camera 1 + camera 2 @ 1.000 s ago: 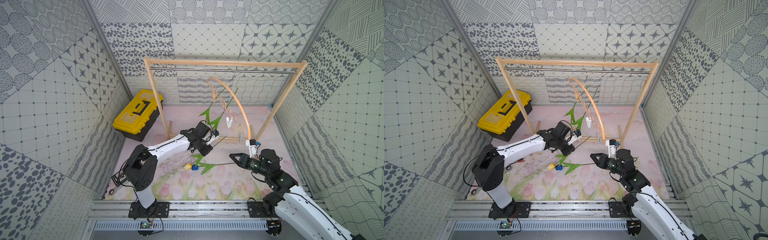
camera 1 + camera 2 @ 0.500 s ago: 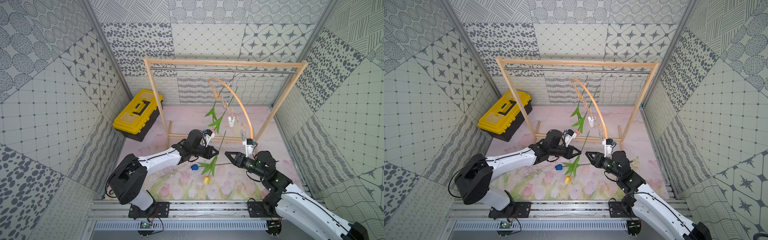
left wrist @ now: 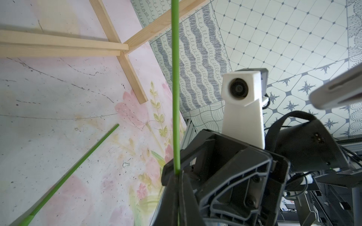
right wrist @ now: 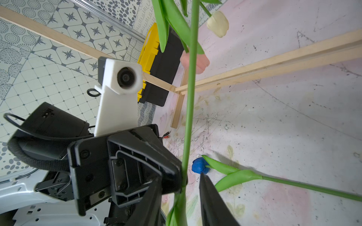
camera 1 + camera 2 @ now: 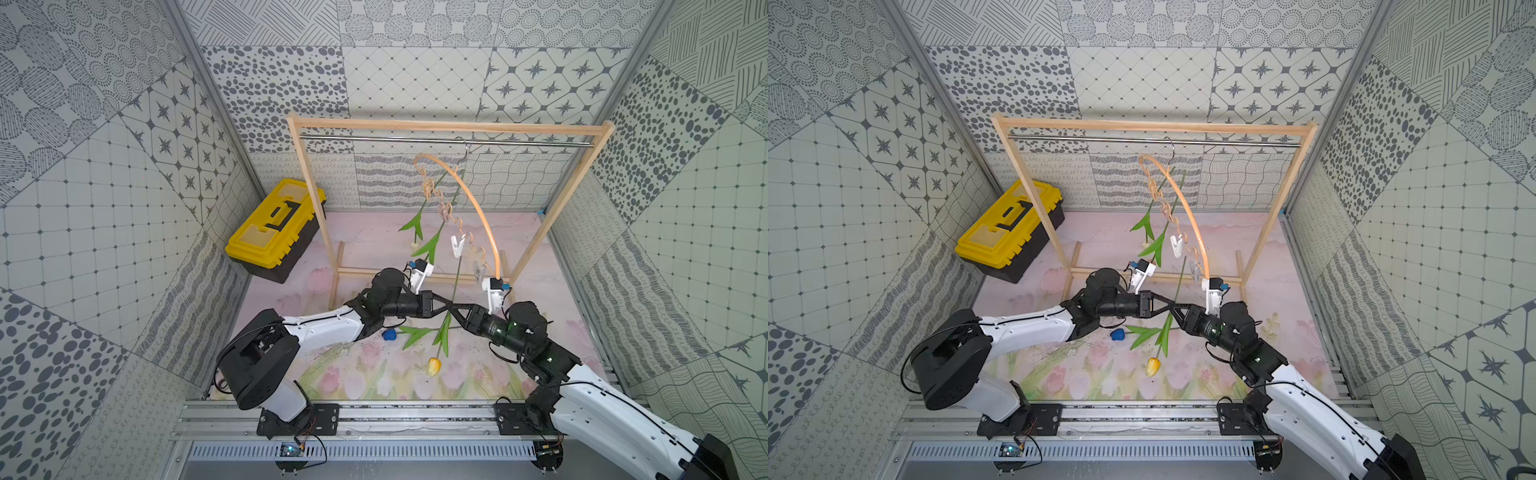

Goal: Dry the flowers on a clothes hanger
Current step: Pick up the flower at the center of the board.

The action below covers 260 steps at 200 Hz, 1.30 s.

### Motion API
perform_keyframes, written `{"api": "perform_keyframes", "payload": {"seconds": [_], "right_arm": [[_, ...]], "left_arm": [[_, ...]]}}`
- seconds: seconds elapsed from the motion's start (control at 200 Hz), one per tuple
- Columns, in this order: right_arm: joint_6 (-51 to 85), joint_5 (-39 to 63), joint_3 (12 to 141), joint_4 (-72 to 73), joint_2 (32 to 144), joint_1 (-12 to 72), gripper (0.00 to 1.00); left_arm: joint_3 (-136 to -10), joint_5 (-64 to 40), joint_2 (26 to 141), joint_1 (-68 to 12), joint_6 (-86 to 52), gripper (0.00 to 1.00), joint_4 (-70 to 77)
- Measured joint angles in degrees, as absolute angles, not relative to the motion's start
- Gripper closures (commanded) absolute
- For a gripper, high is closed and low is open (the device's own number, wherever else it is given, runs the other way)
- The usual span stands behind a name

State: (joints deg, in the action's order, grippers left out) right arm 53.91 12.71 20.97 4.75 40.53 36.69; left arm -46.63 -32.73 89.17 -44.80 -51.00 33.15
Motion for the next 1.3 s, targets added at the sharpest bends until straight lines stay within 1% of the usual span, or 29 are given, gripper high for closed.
{"api": "perform_keyframes", "payload": {"seconds": [0.385, 0.645, 0.76, 0.826, 0.846, 0.856, 0.881, 0.941, 1.061, 1.086, 1.131, 1.206, 1.221, 1.251, 1.301], "right_arm": [[57.74, 10.68, 20.97, 5.43, 39.05, 35.51, 0.64], [58.41, 11.09, 21.58, 6.46, 40.18, 35.29, 0.81], [58.50, 11.05, 21.67, 6.33, 40.27, 35.22, 0.83], [58.43, 11.03, 21.67, 6.28, 40.42, 35.20, 0.86], [58.39, 11.05, 21.67, 6.24, 40.47, 35.18, 0.88], [58.35, 10.96, 21.67, 6.22, 40.53, 35.16, 0.91], [58.22, 11.00, 21.67, 6.17, 40.62, 35.16, 0.95], [58.43, 11.00, 21.71, 6.13, 40.64, 35.16, 1.00], [58.33, 11.14, 21.76, 6.15, 40.75, 34.98, 1.00], [58.30, 11.22, 21.76, 6.15, 40.75, 34.92, 1.00], [58.17, 11.44, 21.85, 5.93, 40.75, 34.74, 1.00], [57.63, 11.44, 22.13, 4.69, 40.56, 34.33, 1.00], [57.45, 11.49, 22.13, 4.05, 40.36, 34.06, 1.00], [57.17, 11.49, 22.13, 2.87, 39.99, 33.63, 1.00], [56.64, 11.62, 22.13, 0.73, 38.98, 32.62, 1.00]], "left_arm": [[-45.28, -34.79, 89.17, -45.06, -53.36, 1.00, 37.30], [-45.17, -34.92, 89.17, -45.15, -53.78, 1.00, 37.26], [-45.04, -34.87, 89.17, -45.17, -53.78, 1.00, 37.26], [-45.04, -35.14, 89.17, -45.17, -53.76, 1.00, 37.26], [-45.04, -35.38, 89.17, -45.17, -53.76, 1.00, 37.28], [-45.04, -35.44, 89.17, -45.19, -53.76, 1.00, 37.32], [-45.04, -35.53, 89.17, -45.23, -53.76, 1.00, 37.32], [-45.04, -35.68, 89.17, -45.28, -53.74, 1.00, 37.26], [-45.04, -35.73, 88.95, -45.28, -53.65, 1.00, 36.99], [-45.04, -35.73, 88.90, -45.28, -53.60, 0.92, 36.91], [-45.06, -35.75, 88.77, -45.28, -53.25, 0.75, 36.58], [-45.17, -36.05, 88.18, -45.21, -52.77, 0.53, 35.70], [-45.23, -36.07, 87.92, -45.10, -52.27, 0.47, 35.46], [-45.39, -36.27, 87.44, -44.88, -52.01, 0.42, 35.07], [-45.91, -36.69, 86.43, -44.16, -50.98, 0.39, 33.87]]}}
